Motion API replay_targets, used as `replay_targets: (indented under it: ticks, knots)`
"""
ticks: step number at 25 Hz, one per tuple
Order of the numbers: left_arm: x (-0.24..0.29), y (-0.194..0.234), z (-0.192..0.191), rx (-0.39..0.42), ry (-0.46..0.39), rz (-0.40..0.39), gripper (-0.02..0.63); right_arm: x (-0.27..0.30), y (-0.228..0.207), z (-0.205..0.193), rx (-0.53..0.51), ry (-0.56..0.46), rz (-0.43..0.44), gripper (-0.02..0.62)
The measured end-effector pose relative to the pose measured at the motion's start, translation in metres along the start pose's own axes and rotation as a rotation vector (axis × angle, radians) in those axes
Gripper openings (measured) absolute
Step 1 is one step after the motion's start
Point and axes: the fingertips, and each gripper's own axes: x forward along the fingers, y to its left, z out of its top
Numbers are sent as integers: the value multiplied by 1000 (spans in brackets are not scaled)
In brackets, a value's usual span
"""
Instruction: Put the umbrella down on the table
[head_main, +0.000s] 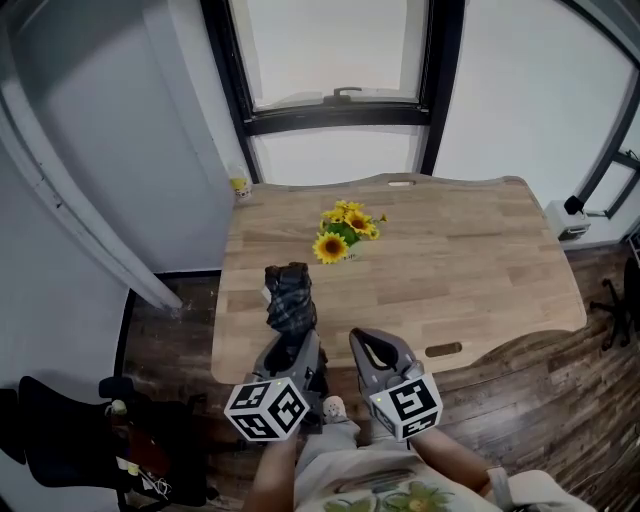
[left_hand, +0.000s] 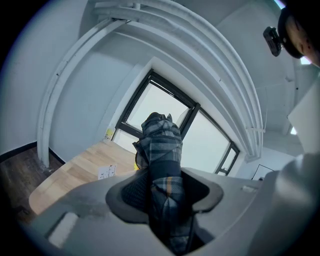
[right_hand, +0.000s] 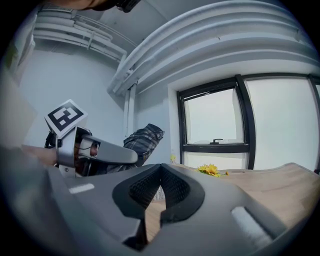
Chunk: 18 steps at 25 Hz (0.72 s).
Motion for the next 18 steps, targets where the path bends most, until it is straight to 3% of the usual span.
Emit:
replay_targets:
  ticks: [9, 18]
  knots:
    - [40, 25, 22, 7, 25, -30, 190, 47, -19, 5, -3, 4, -42, 0]
    - [69, 48, 20, 2, 66, -56, 190, 78, -25, -3, -2, 9, -67, 0]
